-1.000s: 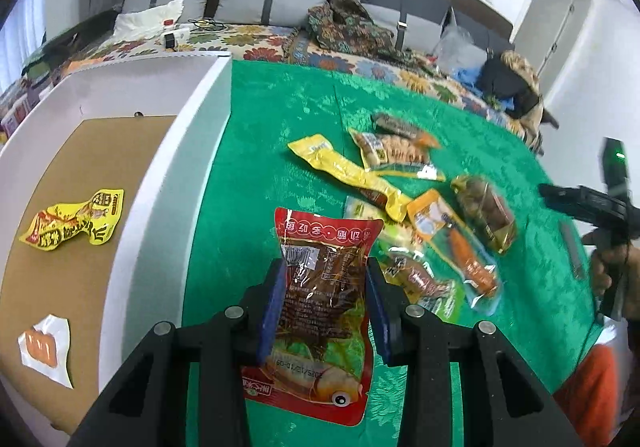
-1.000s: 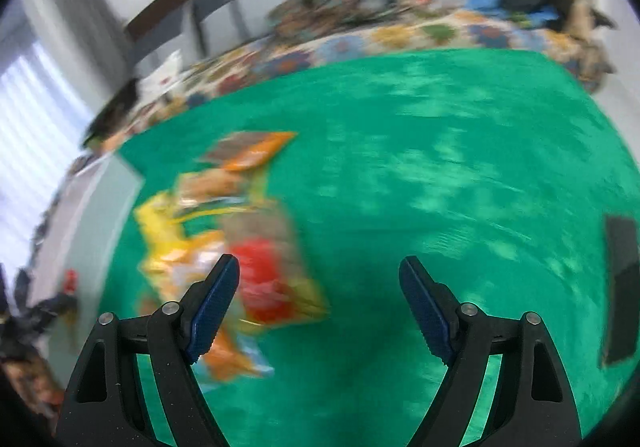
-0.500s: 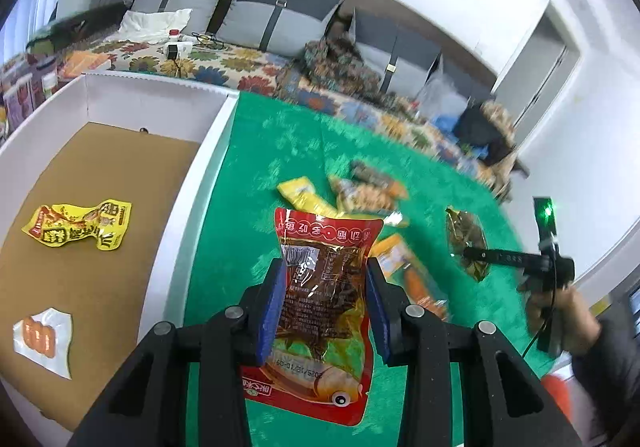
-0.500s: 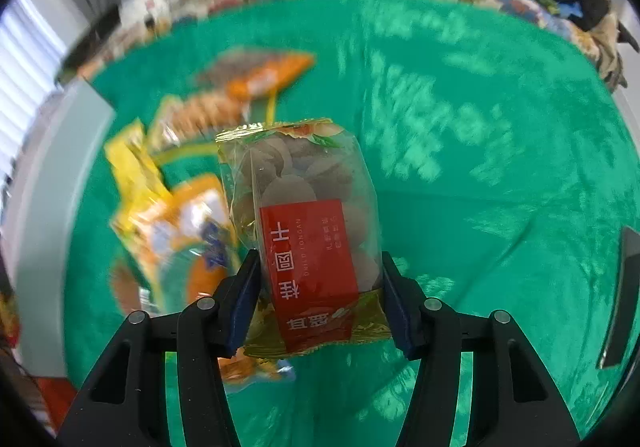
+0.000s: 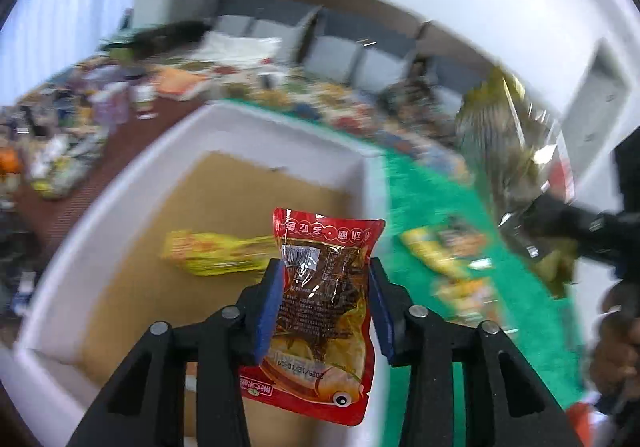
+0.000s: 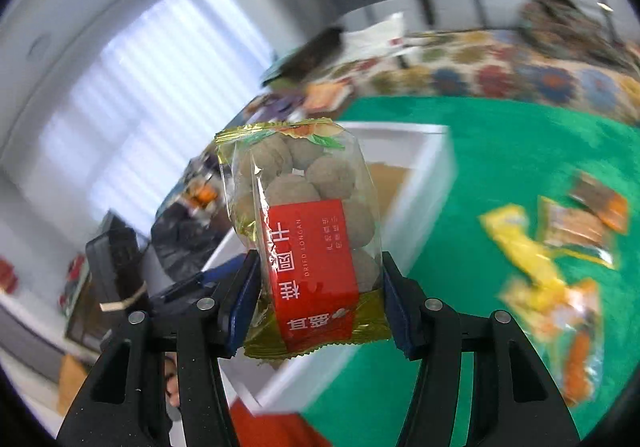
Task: Organize snacks
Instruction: 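Carry both packets into the white box and open both tools, then move both tools back over the remaining snack packets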
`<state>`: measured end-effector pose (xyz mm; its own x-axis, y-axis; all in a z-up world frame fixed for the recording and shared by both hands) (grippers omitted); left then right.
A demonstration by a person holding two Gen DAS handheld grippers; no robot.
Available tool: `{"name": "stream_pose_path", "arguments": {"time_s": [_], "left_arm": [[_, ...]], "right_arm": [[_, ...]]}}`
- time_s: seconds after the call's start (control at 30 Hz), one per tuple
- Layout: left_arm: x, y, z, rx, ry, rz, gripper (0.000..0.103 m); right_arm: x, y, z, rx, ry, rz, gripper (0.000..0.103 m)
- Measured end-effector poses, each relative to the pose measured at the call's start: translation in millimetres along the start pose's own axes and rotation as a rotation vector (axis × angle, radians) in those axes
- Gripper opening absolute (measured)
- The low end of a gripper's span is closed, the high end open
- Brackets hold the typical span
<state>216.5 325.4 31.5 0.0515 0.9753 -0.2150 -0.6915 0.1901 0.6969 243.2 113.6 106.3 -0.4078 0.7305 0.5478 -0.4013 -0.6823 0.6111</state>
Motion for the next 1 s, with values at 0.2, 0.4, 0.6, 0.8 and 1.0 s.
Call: {"name": "stream_pose_path", "arguments": {"time_s": [0.2, 0.4, 0.6, 0.8, 1.0], "left_arm": [[75.4, -25.9, -39.2, 0.122, 0.123, 0.207, 0.096], [75.5, -24.9, -59.7, 0.098, 0.181, 0.193, 0.097], [6.0, -14.9, -42.9, 0.03, 0.099, 0.102, 0.097], [-127.5, -14.7, -54.8, 0.028, -0.069, -0.122, 0.103], [-229.2, -71.1, -112.0, 0.163, -0.253, -0.157, 0.103]], "right_arm": [[32.6, -77.8, -13.0, 0.06, -0.027, -0.04, 0.077], [12.4, -41.0, -16.7, -0.029, 0.037, -0.119, 0.077], [-78.5, 6.1, -35.1, -0.161, 0.051, -0.385, 0.077], [-222.2, 72.0, -109.3, -0.155, 0.019, -0.735, 0.077], [-345.4, 163.0, -179.6, -0.144, -0.183, -0.966, 0.077]]}}
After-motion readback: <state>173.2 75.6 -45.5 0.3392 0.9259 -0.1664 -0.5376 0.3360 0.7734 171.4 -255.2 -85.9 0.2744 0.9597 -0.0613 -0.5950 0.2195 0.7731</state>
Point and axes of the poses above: each gripper's, at about its wrist camera, not at the fingertips, and y roughly against the way its jaws point, x to its left, z to its top, the point moved 5 cm from there along -y, roughly the way its jaws point, and after that the axes turned 4 degrees about -y, right-handed, at the moved point
